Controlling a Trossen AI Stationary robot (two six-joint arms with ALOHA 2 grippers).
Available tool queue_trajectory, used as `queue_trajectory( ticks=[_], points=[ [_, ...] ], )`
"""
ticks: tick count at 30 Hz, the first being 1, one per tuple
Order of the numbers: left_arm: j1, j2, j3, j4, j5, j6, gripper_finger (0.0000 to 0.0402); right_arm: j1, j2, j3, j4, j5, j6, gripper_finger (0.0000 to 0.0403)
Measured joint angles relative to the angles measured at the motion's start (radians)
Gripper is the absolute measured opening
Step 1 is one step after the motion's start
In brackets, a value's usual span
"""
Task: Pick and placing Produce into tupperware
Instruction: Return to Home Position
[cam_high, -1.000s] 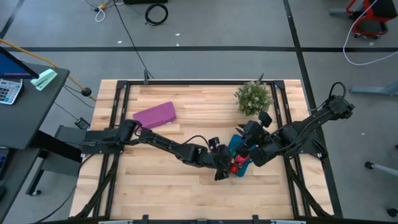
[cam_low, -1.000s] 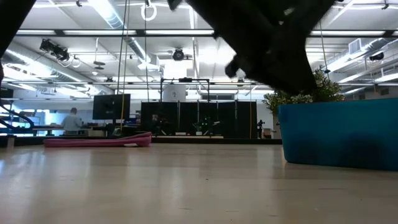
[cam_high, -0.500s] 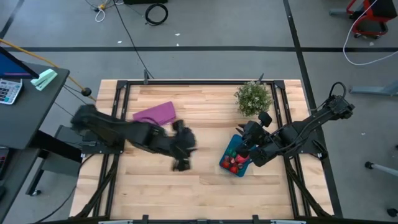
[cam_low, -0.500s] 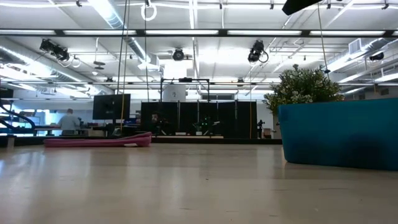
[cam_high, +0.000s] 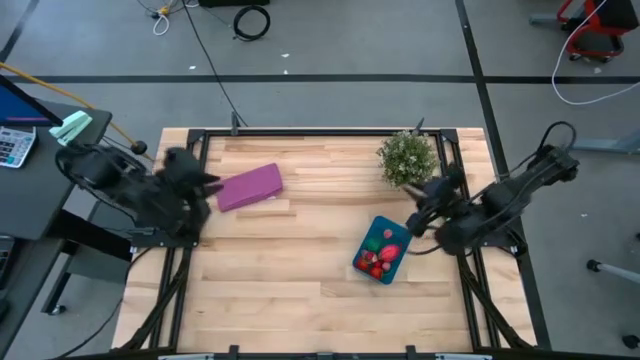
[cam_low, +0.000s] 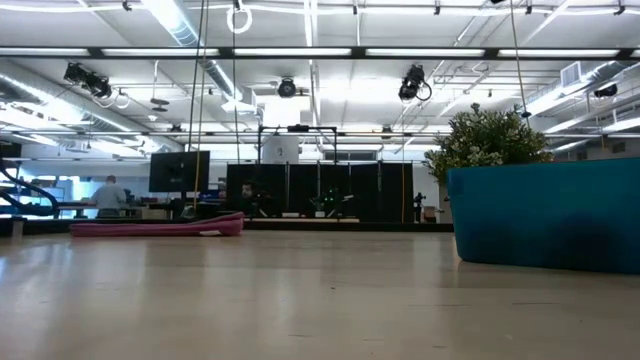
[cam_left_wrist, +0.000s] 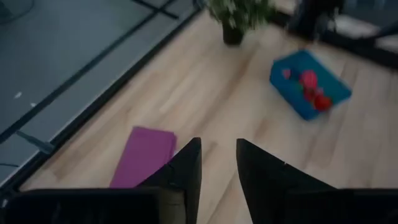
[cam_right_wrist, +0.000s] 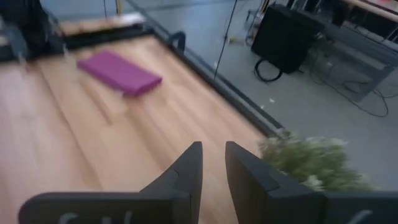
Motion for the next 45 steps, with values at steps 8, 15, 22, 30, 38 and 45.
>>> queue_trajectory(
  ticks=[8, 15, 22, 30, 38, 45],
  points=[
    [-0.064, -0.039, -0.071, 0.148, -0.162, 0.014, 0.0101, 0.033, -0.171, -0.029, -0.071, 0.089, 0.075, 0.0077],
    [-0.040, -0.037, -0.345, 0.580, -0.161, 0.181, 0.0105, 0.050, -0.203, -0.201, -0.072, 0.028, 0.241, 0.0077],
    [0.110, -0.037, -0.503, 1.063, 0.003, 0.529, 0.0099, 0.061, -0.274, -0.193, -0.144, 0.127, 0.312, 0.0077],
    [0.358, -0.090, -0.504, 1.252, 0.332, 0.807, 0.0103, 0.125, -0.310, -0.227, -0.119, 0.132, 0.339, 0.0077],
    [0.450, -0.249, -0.504, 0.985, 0.337, 0.719, 0.0096, 0.135, -0.323, -0.245, -0.183, 0.236, 0.388, 0.0077],
    [0.395, -0.420, -0.545, 0.966, 0.338, 0.717, 0.0101, 0.135, -0.389, -0.245, -0.211, 0.253, 0.384, 0.0077]
  ],
)
